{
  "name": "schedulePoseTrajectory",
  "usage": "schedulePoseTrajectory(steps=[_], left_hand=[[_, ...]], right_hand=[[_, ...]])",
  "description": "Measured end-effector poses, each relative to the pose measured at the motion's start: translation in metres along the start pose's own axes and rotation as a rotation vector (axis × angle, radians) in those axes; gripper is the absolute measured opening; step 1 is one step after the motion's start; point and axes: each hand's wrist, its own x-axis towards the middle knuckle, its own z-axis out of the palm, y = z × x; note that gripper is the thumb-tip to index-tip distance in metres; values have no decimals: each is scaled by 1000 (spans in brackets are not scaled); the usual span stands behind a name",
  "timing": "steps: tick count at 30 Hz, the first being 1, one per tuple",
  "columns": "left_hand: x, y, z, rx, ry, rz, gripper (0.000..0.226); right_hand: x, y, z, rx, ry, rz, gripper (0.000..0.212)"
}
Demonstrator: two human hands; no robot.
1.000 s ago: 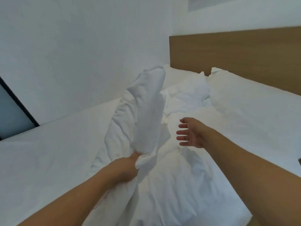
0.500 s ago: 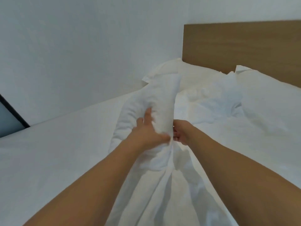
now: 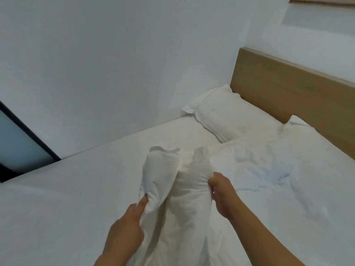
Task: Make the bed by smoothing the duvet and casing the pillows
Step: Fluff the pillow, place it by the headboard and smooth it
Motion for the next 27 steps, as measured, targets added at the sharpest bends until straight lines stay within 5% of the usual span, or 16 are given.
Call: schedulePoseTrajectory(steps=[3,9,12,14,16,18,21,23,25,27], left_hand=[[-11,48,-11,-164,-166,116,84],[-23,76,11,-221,-229,173,68],[-29,81,20,-238,-232,165,70],[-30,89,23,-246,-237,184,67],[-28,98,27,-227,-232,194,64],[-28,101,23,-198,-186,172,64],[-33,100,5,-223,-97,116,67],[-37,117,-5,-177,-114,139,59],[-47,146,-5,-55,-194,170,61],[-59,167,8,40,-210,200,42]], right_hand=[[-20,-16,10,88,-81,-111,56],[-20,-51,6,-174,-232,-38,18],[-9,-62,0,-394,-434,2,79],[-10,-66,-2,-582,-521,-65,96],[-5,-65,-15,-672,-494,-48,68],[5,-64,-43,-602,-297,-66,25],[10,-63,-81,-408,157,-165,30],[-1,-65,-79,-426,290,-271,37],[-25,-69,-58,-462,166,-342,32],[-56,-77,-40,-484,-112,-279,52]])
